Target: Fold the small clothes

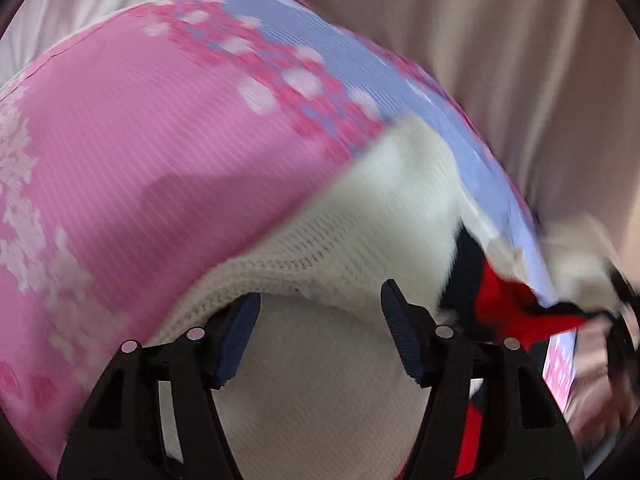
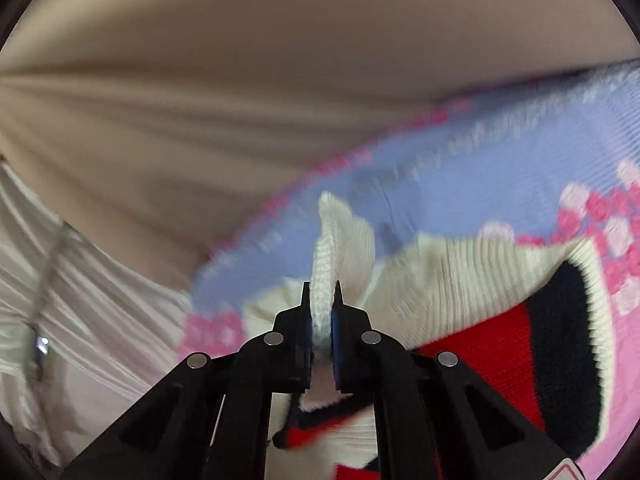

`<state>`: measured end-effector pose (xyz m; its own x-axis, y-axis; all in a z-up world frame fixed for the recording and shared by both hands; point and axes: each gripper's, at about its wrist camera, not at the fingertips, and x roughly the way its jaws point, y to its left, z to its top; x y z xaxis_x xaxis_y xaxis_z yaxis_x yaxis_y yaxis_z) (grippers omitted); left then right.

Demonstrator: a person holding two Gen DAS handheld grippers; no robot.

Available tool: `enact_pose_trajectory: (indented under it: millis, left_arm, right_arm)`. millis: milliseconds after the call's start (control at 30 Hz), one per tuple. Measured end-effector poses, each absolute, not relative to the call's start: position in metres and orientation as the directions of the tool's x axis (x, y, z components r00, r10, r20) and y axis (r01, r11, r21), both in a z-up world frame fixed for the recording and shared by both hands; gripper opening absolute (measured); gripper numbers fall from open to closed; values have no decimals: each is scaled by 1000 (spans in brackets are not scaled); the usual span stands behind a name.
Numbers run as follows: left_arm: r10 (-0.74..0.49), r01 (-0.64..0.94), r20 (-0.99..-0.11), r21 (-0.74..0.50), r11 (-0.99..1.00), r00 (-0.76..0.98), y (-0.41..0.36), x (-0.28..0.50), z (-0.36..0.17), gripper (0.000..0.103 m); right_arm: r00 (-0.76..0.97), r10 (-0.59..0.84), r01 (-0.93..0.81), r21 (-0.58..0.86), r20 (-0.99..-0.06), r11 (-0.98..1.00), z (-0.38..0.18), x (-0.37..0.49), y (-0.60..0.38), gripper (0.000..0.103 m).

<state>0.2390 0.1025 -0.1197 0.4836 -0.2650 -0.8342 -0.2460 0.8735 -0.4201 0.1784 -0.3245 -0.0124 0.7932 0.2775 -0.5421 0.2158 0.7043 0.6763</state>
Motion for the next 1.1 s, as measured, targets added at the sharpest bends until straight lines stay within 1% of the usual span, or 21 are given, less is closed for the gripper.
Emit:
enact_pose_trajectory:
  millis: [33, 67, 133, 200, 233, 300, 367, 433, 500, 533, 567, 633, 667, 733, 800, 833, 867, 933, 967, 1033, 1100]
  left_arm:
    - [-275, -263, -827, -441, 858, 491, 113, 244, -121, 61]
    - [-288, -270, -826, -455, 849, 485, 119, 248, -123, 58]
    - [-289, -273, -830, -452, 849, 476, 121, 250, -127, 58]
    - [-277, -258, -834, -435, 863, 477, 117, 249, -130, 58]
    - [-267, -248, -834, -422, 872, 482, 115, 248, -131, 58]
    - [-263, -240, -836, -414, 878, 482, 113, 248, -130, 58]
    - [-275, -244, -833, -428, 870, 481, 116, 247, -129, 59]
    - [-306, -269, -818, -474, 838, 487, 121, 249, -128, 59]
    - [-308, -293, -807, -495, 818, 504, 126, 251, -125, 56]
    - [-299, -303, -799, -501, 810, 522, 129, 252, -122, 52]
    - [-281, -313, -796, -497, 809, 536, 131, 252, -119, 48]
    - [-262, -333, -789, -500, 799, 555, 140, 256, -117, 48]
    - [-256, -347, -798, -493, 798, 546, 145, 258, -122, 47]
    - [-224, -374, -818, -463, 804, 529, 151, 259, -132, 39]
    - [-236, -353, -810, -470, 809, 537, 153, 255, -132, 39]
    - [-239, -338, -812, -462, 820, 532, 151, 253, -130, 40]
    - [-244, -319, -813, -456, 831, 528, 150, 250, -127, 41]
    - [-238, -268, -814, -427, 863, 529, 146, 240, -118, 42]
    - [-228, -253, -812, -414, 874, 538, 146, 236, -112, 46]
    - [-221, -212, -793, -400, 892, 567, 146, 222, -91, 50]
    - [-253, -164, -757, -427, 889, 603, 143, 214, -67, 55]
  right_arm:
    - [802, 251, 242, 680, -541, 692, -15, 157, -333, 7]
    - [792, 228, 276, 666, -566, 693, -24, 145, -337, 7]
    - [687, 171, 409, 571, -706, 711, -80, 120, -341, 8]
    - [594, 204, 500, 556, -778, 664, -131, 106, -343, 8]
    - [582, 216, 521, 563, -784, 641, -145, 100, -343, 9]
    - [615, 231, 525, 610, -754, 594, -155, 91, -341, 11]
    - [638, 234, 523, 635, -734, 568, -152, 91, -341, 22]
    - [655, 220, 524, 644, -723, 558, -148, 96, -342, 31]
    - [646, 220, 527, 636, -731, 563, -145, 115, -344, 31]
    - [652, 220, 517, 637, -726, 572, -138, 122, -342, 16]
    - [683, 219, 482, 655, -697, 582, -124, 128, -340, 9]
    - [738, 219, 412, 684, -638, 602, -97, 134, -351, 9]
    - [740, 205, 402, 666, -640, 629, -89, 136, -350, 9]
    - [672, 127, 476, 557, -730, 681, -99, 137, -351, 13]
    - [554, 66, 570, 435, -830, 697, -126, 128, -353, 20]
    - [535, 58, 595, 424, -843, 683, -135, 114, -357, 20]
    - [551, 68, 600, 451, -832, 661, -140, 101, -361, 10]
    - [591, 75, 602, 502, -803, 621, -140, 75, -364, 9]
    - [594, 56, 606, 492, -802, 625, -135, 68, -364, 13]
    - [591, 27, 595, 458, -806, 660, -125, 66, -357, 19]
    - [597, 34, 564, 449, -802, 693, -117, 73, -354, 37]
